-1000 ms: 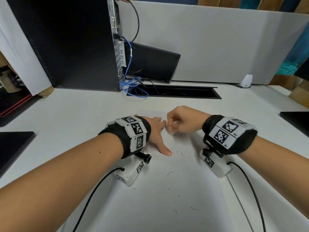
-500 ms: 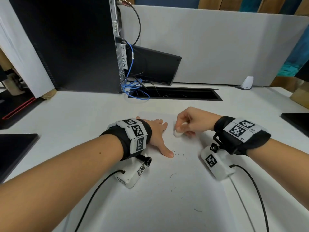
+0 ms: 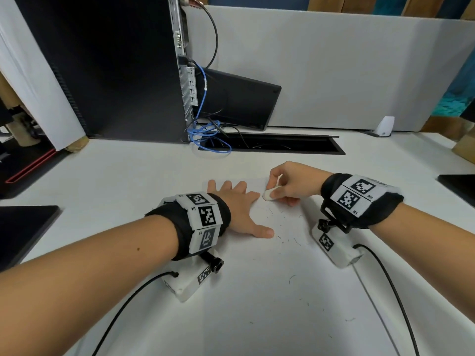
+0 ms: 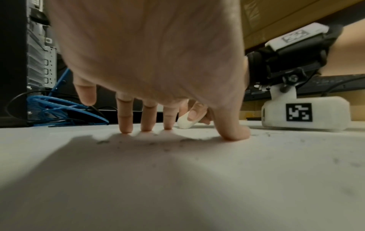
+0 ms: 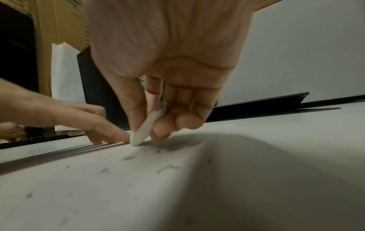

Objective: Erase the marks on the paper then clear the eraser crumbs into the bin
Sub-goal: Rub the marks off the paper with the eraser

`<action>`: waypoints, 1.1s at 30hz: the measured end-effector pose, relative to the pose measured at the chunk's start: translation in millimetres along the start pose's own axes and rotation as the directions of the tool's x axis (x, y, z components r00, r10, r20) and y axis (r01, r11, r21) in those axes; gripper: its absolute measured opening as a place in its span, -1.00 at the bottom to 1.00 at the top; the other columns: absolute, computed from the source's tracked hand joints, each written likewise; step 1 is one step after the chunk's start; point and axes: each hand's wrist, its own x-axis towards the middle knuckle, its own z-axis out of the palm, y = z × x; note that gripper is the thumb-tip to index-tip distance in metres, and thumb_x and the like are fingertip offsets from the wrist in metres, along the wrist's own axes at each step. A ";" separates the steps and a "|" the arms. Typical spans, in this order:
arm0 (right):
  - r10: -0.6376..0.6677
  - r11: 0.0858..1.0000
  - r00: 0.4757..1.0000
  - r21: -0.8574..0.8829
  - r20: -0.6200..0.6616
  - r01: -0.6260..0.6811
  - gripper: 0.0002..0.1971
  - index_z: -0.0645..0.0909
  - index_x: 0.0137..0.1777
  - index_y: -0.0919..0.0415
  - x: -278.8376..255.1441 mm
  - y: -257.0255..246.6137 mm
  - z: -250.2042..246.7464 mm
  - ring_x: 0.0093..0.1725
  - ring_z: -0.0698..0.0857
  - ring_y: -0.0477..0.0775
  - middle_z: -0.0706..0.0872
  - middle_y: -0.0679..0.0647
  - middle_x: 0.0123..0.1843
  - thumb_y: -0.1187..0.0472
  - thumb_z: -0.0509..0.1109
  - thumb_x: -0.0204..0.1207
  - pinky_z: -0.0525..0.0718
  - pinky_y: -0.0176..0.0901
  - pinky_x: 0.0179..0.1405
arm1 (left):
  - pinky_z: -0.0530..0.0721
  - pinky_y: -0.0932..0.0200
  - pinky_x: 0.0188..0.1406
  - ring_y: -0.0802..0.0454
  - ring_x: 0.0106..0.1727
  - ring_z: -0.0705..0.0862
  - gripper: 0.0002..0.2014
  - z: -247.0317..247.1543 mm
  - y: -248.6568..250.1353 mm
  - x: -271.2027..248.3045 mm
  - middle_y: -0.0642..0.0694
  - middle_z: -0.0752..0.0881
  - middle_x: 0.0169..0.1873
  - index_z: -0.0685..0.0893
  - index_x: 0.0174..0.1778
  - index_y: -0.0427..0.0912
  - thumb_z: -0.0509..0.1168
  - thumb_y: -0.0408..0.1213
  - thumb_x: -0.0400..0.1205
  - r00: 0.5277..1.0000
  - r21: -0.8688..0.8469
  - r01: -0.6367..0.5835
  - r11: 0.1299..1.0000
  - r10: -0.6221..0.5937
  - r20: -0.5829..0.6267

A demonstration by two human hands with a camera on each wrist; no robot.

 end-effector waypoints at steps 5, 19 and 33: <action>-0.029 0.999 0.972 0.030 0.232 0.023 -0.81 0.60 -0.36 0.10 -13.8 -1.5 -2.3 -0.47 0.51 0.07 0.62 0.10 -0.51 0.16 0.52 0.42 0.49 -0.36 -0.49 | -0.10 -0.37 0.49 -0.22 0.59 0.10 0.01 -5.4 4.5 7.8 -0.05 0.18 0.55 0.05 0.62 0.21 0.18 0.55 0.29 0.999 -0.013 0.033 0.999 -0.033 0.013; -0.098 0.964 0.995 -0.247 0.010 0.098 -0.91 0.64 -0.25 0.08 -5.2 -3.3 -1.7 -0.31 0.56 -0.06 0.66 0.03 -0.29 0.20 0.43 0.48 0.52 -0.23 -0.18 | -0.20 -0.49 0.47 0.00 0.69 -0.11 0.09 -10.2 2.0 14.6 0.08 -0.16 0.68 -0.18 0.65 0.16 0.20 0.51 0.32 0.994 -0.016 -0.004 1.000 0.006 0.112; -0.100 0.970 0.992 -0.214 0.072 0.113 -0.81 0.57 -0.34 0.08 -11.1 -10.4 2.8 -0.41 0.52 -0.16 0.56 -0.10 -0.43 0.26 0.41 0.49 0.46 -0.39 -0.38 | -0.20 -0.53 0.47 0.01 0.69 -0.08 0.10 -10.5 2.4 16.5 0.11 -0.17 0.67 -0.22 0.64 0.21 0.19 0.53 0.30 0.991 -0.006 0.004 1.000 -0.003 0.133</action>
